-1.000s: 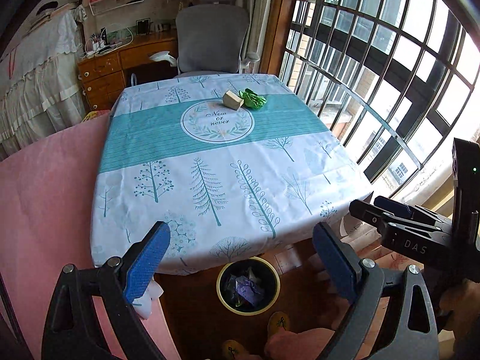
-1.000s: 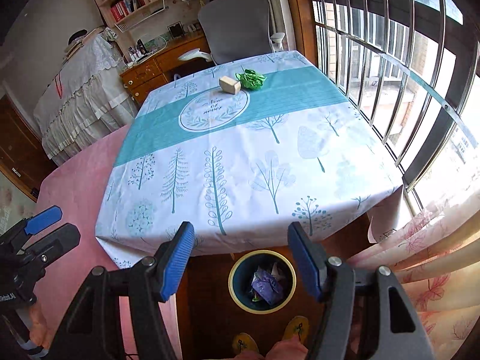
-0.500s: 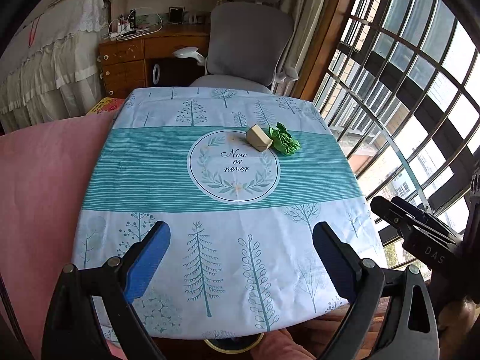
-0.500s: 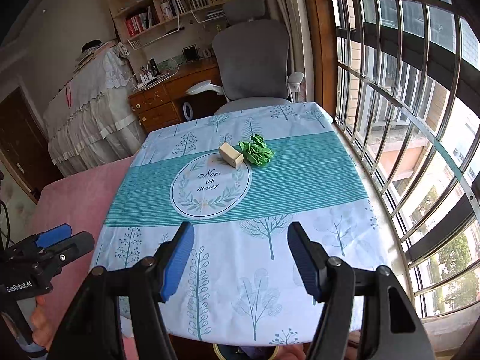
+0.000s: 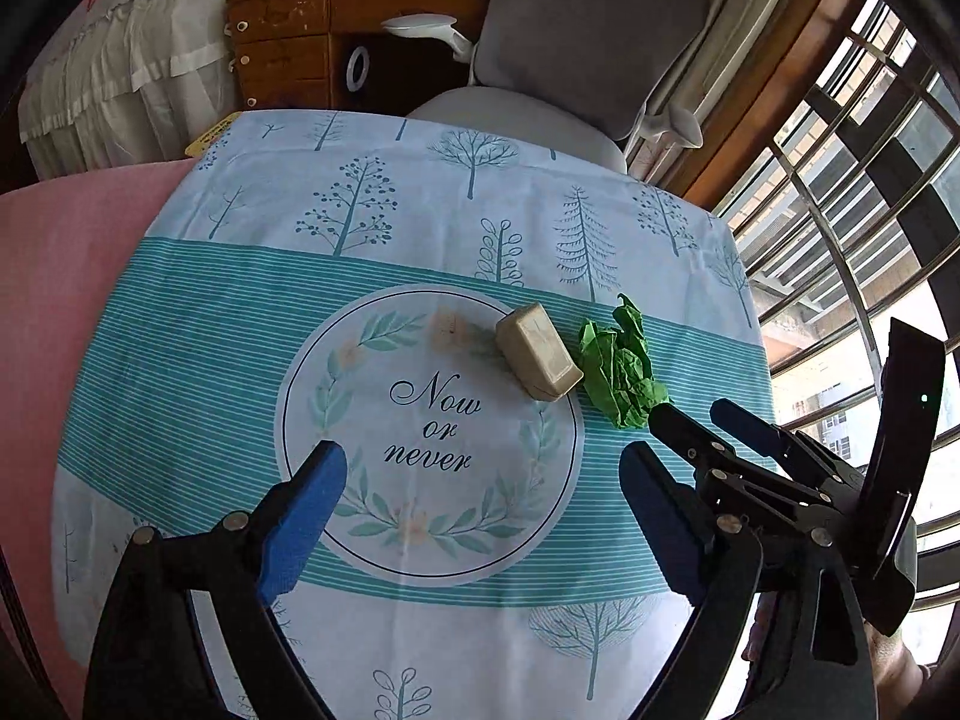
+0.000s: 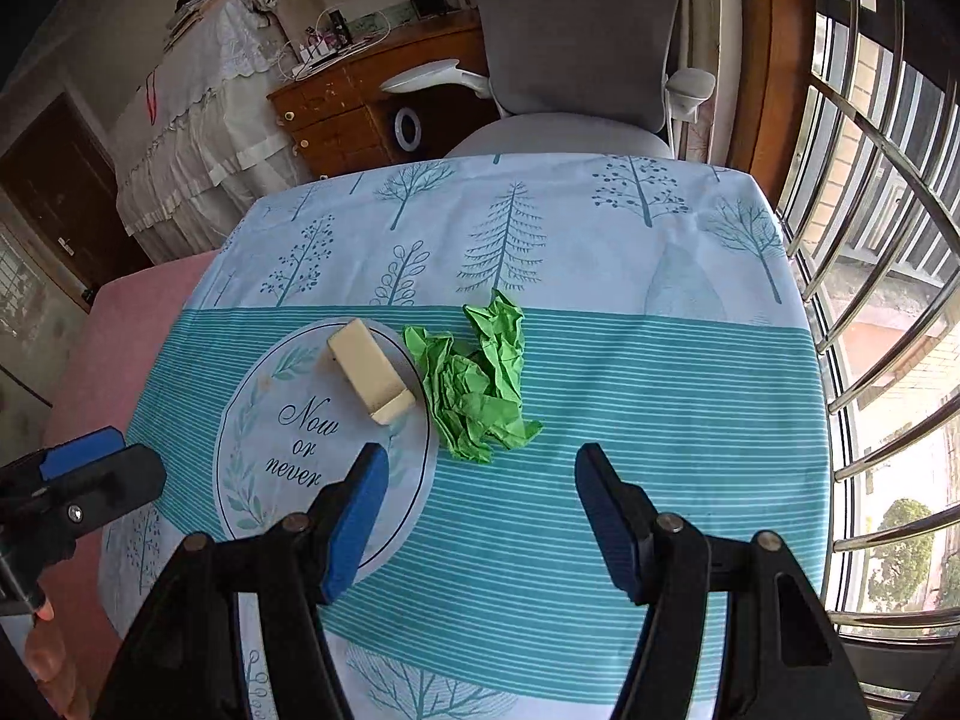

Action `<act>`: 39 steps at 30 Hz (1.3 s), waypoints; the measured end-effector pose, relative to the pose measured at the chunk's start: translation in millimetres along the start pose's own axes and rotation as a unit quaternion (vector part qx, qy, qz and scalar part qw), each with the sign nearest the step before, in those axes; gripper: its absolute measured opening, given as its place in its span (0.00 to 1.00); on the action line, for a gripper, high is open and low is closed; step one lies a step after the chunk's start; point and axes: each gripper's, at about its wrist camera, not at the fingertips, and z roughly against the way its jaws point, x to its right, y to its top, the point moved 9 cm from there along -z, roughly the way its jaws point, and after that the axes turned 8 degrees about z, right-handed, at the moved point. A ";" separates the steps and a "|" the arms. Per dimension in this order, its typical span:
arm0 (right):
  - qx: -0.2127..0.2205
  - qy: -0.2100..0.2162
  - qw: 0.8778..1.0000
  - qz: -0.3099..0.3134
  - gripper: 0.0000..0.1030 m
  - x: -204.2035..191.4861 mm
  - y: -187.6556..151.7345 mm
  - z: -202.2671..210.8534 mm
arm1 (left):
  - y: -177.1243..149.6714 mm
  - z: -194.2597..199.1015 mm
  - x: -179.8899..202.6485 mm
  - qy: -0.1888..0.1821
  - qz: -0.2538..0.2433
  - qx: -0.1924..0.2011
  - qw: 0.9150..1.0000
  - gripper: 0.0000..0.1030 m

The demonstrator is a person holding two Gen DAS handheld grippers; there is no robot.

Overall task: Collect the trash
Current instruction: 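Grasp the cream soap bar with the left gripper while the right grasps the green paper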

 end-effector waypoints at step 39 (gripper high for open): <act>-0.020 0.051 0.998 -0.038 0.32 16.6 -20.7 -20.2 | -11.0 -83.8 4.3 0.034 -0.015 -0.083 0.996 0.23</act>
